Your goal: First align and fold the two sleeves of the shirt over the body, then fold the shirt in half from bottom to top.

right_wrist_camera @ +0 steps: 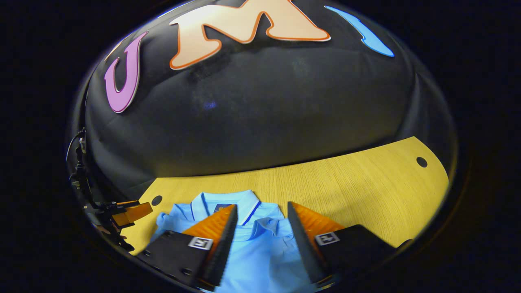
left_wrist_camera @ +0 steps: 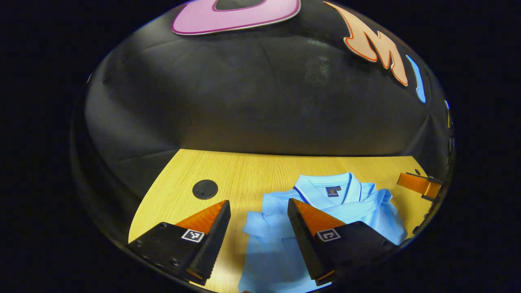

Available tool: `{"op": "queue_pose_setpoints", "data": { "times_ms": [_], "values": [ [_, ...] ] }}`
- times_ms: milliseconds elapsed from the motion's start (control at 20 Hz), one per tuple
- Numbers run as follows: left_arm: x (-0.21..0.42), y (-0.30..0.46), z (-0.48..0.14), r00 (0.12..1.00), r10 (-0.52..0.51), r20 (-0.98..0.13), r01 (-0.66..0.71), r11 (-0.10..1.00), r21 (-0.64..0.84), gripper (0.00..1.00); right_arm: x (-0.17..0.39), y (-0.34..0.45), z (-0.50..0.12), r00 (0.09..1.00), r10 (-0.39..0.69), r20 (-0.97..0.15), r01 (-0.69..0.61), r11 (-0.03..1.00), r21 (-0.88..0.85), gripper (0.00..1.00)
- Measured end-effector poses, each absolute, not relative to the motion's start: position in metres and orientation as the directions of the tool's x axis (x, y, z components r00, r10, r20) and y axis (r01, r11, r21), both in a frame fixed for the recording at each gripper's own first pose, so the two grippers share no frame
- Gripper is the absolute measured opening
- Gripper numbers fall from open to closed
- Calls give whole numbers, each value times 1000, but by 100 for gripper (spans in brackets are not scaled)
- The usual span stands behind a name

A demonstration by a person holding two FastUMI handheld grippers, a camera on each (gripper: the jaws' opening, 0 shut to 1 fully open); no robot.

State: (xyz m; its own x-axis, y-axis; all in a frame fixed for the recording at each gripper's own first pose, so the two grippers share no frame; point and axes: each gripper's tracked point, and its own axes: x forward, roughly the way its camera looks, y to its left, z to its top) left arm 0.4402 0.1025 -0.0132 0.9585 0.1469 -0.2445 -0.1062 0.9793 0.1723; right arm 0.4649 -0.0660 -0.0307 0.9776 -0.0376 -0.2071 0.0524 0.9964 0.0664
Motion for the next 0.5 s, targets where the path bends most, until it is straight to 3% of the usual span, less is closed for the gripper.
{"op": "queue_pose_setpoints", "data": {
  "times_ms": [50,150,500],
  "values": [
    [428,104,-9,960,151,-238,-118,982,149,89,453,-61,-33,978,-26,-209,41,997,68,99],
    [394,103,0,963,144,-228,-118,985,123,95,423,-52,-32,977,-17,-211,30,998,58,97],
    [257,74,-9,963,70,-261,-38,991,127,94,283,-13,-53,970,15,-243,9,995,97,98]
  ]
}}
